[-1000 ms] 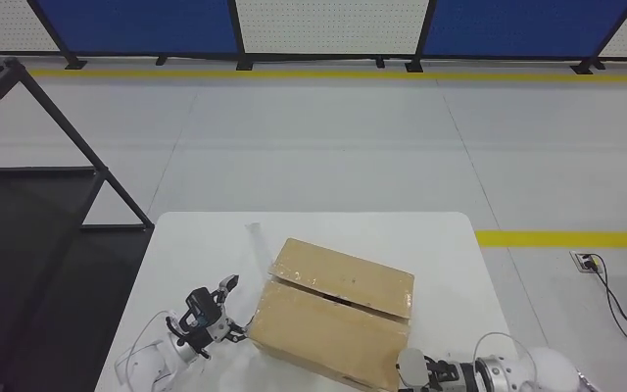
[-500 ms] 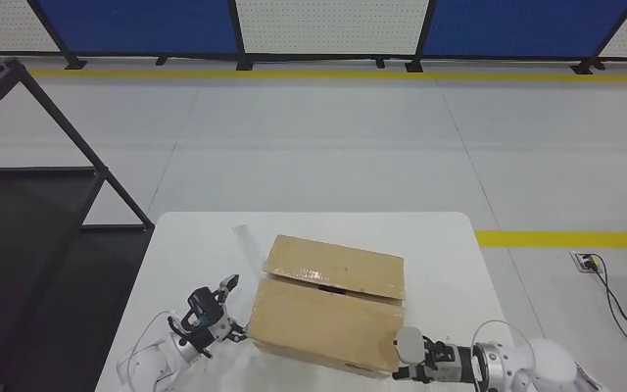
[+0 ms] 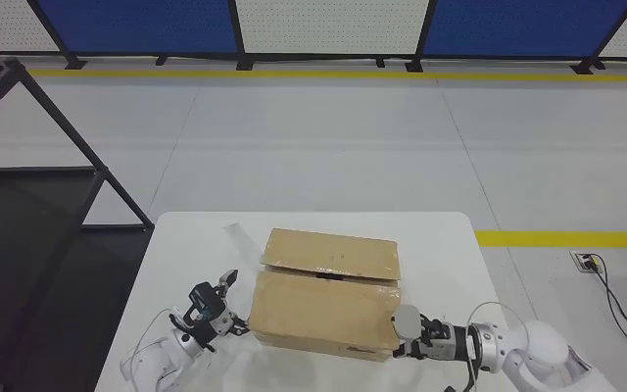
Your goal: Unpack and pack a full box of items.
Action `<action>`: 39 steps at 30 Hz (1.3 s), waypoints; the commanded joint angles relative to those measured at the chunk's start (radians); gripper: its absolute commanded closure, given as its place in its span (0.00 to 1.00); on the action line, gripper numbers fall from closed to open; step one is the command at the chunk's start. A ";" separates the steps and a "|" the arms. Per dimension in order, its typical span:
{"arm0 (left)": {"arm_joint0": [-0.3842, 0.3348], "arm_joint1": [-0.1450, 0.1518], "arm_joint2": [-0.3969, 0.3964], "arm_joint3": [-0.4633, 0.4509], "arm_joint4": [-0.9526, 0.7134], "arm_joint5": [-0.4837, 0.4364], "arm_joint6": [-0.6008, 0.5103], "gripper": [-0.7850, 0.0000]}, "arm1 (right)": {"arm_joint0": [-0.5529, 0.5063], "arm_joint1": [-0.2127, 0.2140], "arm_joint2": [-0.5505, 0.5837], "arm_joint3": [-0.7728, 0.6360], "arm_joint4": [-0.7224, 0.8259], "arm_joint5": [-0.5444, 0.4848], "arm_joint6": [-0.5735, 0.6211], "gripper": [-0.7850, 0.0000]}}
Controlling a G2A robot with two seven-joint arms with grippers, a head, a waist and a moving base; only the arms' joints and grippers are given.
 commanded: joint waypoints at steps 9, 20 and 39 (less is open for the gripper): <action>-0.016 0.000 0.001 -0.010 -0.010 0.010 -0.021 0.00 | -0.072 0.014 0.032 0.015 -0.006 0.016 -0.097 0.00; -0.035 0.000 0.012 -0.006 -0.009 0.010 -0.031 0.00 | -0.137 0.020 0.061 -0.021 0.033 0.064 -0.154 0.00; -0.020 0.005 0.000 0.009 -0.029 0.022 -0.004 0.00 | -0.009 -0.026 -0.025 0.046 0.057 0.046 -0.048 0.00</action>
